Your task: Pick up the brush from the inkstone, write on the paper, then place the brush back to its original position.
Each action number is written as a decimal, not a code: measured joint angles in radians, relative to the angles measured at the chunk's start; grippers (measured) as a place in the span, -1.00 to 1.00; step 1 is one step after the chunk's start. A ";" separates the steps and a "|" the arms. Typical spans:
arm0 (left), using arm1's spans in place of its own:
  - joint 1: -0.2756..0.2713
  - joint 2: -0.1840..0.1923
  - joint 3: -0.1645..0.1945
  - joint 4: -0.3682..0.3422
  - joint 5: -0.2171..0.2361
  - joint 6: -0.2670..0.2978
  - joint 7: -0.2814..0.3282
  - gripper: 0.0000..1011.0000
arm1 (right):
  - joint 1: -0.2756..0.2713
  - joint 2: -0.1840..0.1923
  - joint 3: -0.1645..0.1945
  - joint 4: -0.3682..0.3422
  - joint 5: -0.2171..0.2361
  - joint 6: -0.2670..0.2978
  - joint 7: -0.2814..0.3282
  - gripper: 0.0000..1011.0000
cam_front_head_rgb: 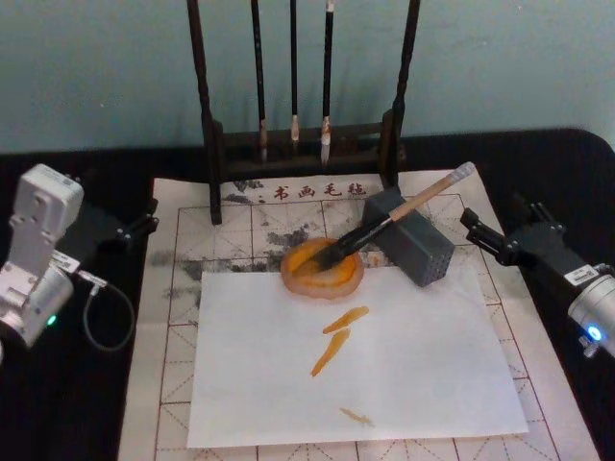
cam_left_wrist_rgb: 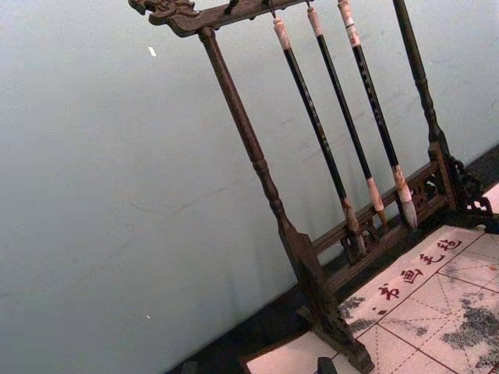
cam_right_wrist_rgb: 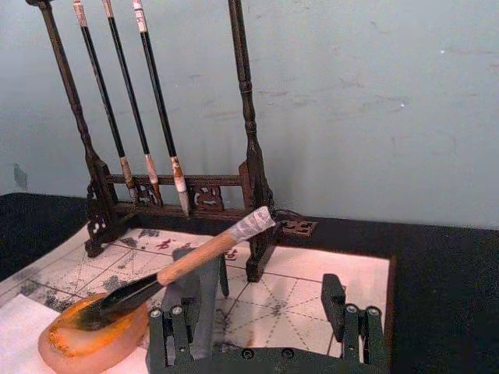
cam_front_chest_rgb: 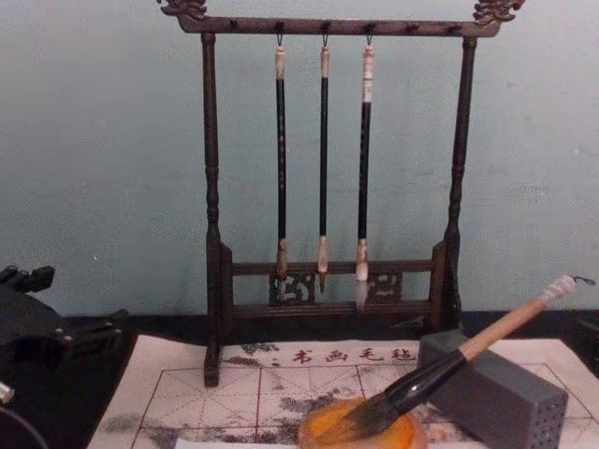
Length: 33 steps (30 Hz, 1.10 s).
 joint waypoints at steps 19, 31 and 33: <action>0.000 0.000 0.000 0.000 0.000 0.000 0.000 0.98 | 0.000 0.000 0.000 0.000 0.000 0.000 0.000 0.98; 0.000 0.000 0.000 0.000 0.000 0.000 0.000 0.98 | 0.000 0.000 0.000 0.000 0.000 0.000 0.000 0.98; 0.000 0.000 0.000 0.000 0.000 0.000 0.000 0.98 | 0.000 0.000 0.000 0.000 0.000 0.000 0.000 0.98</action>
